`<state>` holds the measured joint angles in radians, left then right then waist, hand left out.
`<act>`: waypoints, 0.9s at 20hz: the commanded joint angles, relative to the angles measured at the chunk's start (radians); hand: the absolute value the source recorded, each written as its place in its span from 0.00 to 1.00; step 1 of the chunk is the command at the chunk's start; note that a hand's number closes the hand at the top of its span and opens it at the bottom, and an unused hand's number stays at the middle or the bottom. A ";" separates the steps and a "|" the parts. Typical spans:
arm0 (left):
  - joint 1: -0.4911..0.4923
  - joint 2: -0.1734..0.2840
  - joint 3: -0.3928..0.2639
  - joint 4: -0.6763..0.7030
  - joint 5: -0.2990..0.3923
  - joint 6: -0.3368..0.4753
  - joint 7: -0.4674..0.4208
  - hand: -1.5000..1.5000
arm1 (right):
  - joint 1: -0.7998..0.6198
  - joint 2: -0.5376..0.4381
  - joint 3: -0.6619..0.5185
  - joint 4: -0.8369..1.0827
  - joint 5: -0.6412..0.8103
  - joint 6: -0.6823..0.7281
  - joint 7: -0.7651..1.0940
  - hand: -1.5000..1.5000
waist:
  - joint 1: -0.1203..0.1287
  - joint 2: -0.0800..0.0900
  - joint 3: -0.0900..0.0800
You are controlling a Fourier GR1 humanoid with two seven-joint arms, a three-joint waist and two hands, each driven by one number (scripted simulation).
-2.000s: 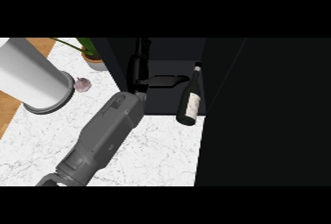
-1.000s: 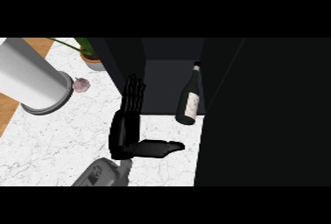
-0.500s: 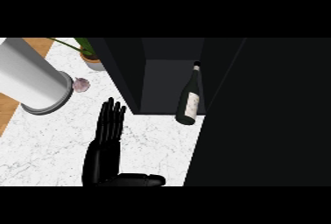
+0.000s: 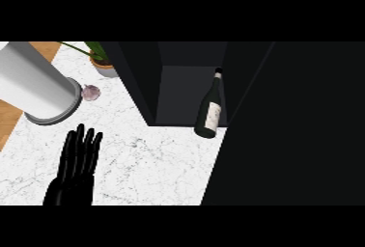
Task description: Pick up the wine, place it into the cabinet and close the cabinet
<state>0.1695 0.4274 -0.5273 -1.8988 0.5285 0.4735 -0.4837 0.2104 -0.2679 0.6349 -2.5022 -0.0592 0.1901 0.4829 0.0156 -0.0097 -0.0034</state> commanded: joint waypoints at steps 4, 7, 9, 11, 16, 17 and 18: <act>0.069 0.081 0.143 -0.085 0.086 -0.053 0.004 0.00 | -0.127 0.141 0.260 -0.062 0.066 -0.072 0.184 1.00 | 0.001 0.000 -0.001; 0.165 0.131 0.158 -0.103 0.110 -0.129 -0.030 0.00 | -0.199 0.221 0.263 -0.008 0.051 -0.108 0.226 1.00 | 0.023 -0.001 -0.003; 0.196 0.162 0.189 -0.147 0.143 -0.160 -0.016 0.00 | -0.236 0.259 0.265 -0.003 0.065 -0.126 0.265 1.00 | 0.023 -0.002 -0.002; 0.212 0.154 0.211 -0.113 0.160 -0.192 -0.046 0.00 | -0.314 0.262 0.288 0.064 0.061 -0.188 0.254 1.00 | 0.028 0.001 -0.003; 0.255 0.223 0.316 -0.134 0.238 -0.286 -0.040 0.00 | -0.488 0.265 0.318 0.198 0.079 -0.394 0.203 1.00 | 0.039 0.001 -0.003; 0.247 0.233 0.349 -0.098 0.247 -0.319 -0.059 0.00 | -0.565 0.265 0.233 0.178 0.025 -0.388 0.273 1.00 | 0.043 0.007 -0.004; 0.216 0.228 0.356 -0.087 0.273 -0.325 -0.032 0.00 | -0.606 0.264 0.275 0.254 0.042 -0.438 0.242 1.00 | 0.031 0.008 -0.003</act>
<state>0.3887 0.6253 -0.2405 -2.0054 0.7405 0.2140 -0.5246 -0.2187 -0.0793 0.8388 -2.3507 -0.0104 -0.1292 0.7139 0.0480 -0.0065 -0.0066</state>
